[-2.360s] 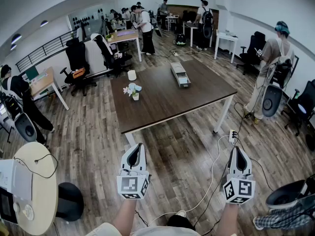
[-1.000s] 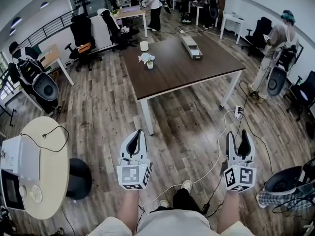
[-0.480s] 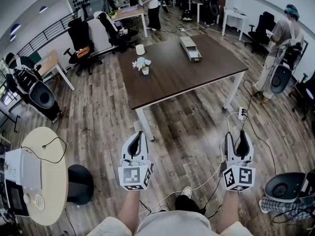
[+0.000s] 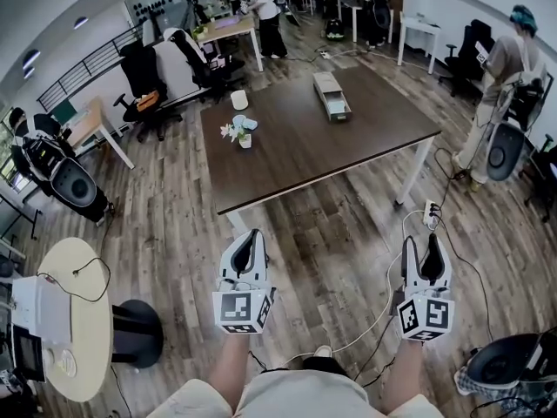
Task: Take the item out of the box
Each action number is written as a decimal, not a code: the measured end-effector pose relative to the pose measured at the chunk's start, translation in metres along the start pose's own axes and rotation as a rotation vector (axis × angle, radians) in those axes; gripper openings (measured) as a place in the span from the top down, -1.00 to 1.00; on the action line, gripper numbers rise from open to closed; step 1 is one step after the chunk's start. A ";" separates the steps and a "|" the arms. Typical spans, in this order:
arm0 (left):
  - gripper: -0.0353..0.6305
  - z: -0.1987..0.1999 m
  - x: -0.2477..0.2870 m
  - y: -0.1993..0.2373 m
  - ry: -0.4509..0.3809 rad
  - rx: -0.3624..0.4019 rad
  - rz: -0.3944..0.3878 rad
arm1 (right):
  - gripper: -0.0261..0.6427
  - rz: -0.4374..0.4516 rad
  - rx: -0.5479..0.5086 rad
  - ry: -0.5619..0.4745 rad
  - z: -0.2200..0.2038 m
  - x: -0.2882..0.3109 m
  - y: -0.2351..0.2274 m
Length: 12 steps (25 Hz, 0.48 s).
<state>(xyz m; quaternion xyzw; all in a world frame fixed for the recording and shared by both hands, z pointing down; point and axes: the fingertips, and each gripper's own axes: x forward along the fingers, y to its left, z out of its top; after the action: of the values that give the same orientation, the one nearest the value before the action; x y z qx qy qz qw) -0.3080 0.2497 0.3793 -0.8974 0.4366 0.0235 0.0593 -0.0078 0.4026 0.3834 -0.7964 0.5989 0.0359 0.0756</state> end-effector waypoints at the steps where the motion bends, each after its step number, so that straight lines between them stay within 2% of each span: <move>1: 0.89 0.001 0.007 -0.003 -0.002 0.000 0.001 | 0.23 0.002 0.001 -0.002 0.000 0.004 -0.006; 12: 0.89 -0.007 0.064 -0.038 0.015 0.002 -0.018 | 0.23 -0.020 0.015 0.006 -0.007 0.034 -0.061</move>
<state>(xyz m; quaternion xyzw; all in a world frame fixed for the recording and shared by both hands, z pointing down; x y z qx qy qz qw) -0.2389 0.2216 0.3835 -0.9014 0.4289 0.0159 0.0571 0.0604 0.3857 0.3903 -0.8018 0.5915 0.0281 0.0802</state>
